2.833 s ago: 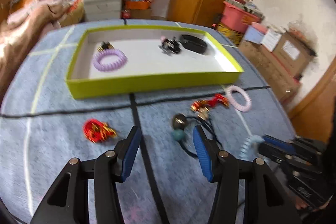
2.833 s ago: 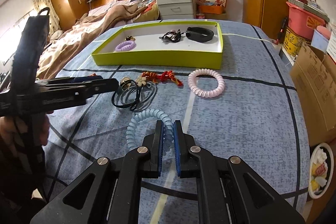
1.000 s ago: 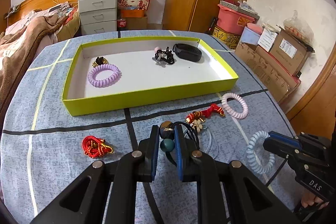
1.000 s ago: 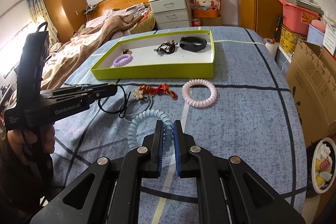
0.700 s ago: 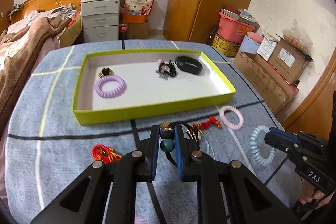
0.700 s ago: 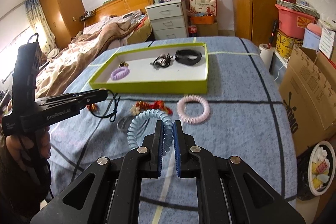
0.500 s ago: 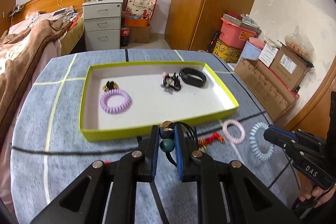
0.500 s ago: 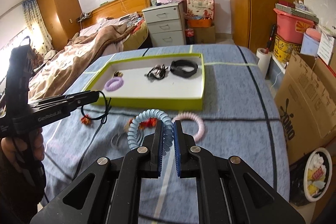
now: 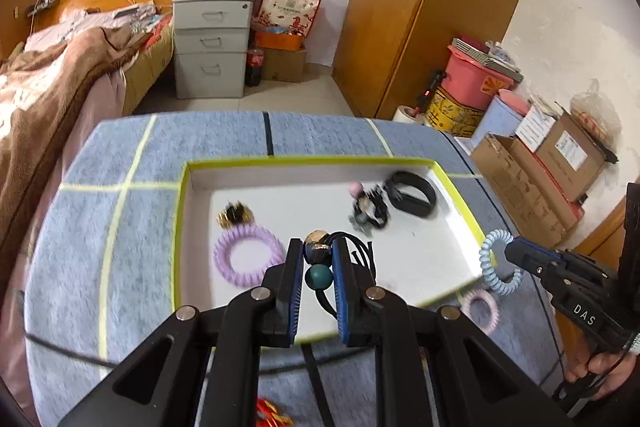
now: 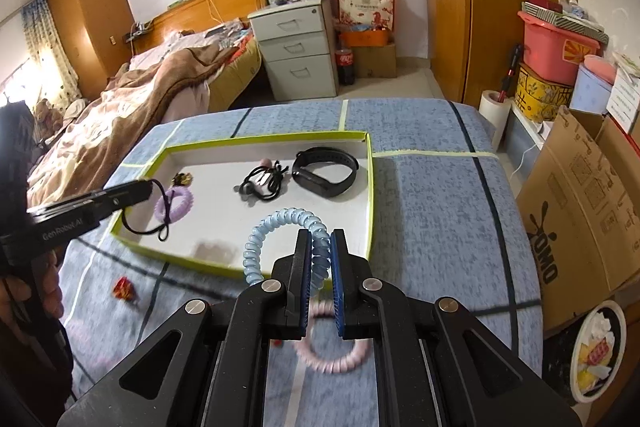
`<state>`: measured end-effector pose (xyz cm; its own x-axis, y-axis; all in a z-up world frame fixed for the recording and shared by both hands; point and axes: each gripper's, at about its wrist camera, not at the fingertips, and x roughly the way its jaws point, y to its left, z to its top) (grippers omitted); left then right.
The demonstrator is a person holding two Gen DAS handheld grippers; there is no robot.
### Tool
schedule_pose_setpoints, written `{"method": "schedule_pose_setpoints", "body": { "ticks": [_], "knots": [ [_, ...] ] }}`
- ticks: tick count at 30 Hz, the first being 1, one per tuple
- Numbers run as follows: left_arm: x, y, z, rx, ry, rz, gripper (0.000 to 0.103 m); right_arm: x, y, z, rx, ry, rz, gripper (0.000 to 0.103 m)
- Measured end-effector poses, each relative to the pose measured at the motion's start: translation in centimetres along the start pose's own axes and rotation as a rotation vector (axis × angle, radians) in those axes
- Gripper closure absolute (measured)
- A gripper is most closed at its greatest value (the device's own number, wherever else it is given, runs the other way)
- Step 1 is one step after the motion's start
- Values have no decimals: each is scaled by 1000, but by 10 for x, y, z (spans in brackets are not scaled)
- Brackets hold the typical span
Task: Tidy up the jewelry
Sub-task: 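Carry the beaded elastic in the left tool and coil in the right tool into the lid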
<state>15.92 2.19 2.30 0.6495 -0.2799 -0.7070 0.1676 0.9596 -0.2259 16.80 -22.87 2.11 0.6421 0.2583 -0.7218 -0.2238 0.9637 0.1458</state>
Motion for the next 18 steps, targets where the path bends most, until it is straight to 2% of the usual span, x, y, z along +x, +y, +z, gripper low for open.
{"method": "schedule_pose_setpoints", "body": {
  "ticks": [3, 7, 18],
  "knots": [
    [10, 4, 10, -15, 7, -11, 88, 14, -2, 7, -2, 20, -6, 93],
    [25, 4, 18, 3, 25, 9, 88, 30, -4, 14, -7, 47, -10, 93],
    [71, 5, 14, -15, 119, 11, 88, 59, -10, 13, -21, 107, -30, 93]
  ]
}}
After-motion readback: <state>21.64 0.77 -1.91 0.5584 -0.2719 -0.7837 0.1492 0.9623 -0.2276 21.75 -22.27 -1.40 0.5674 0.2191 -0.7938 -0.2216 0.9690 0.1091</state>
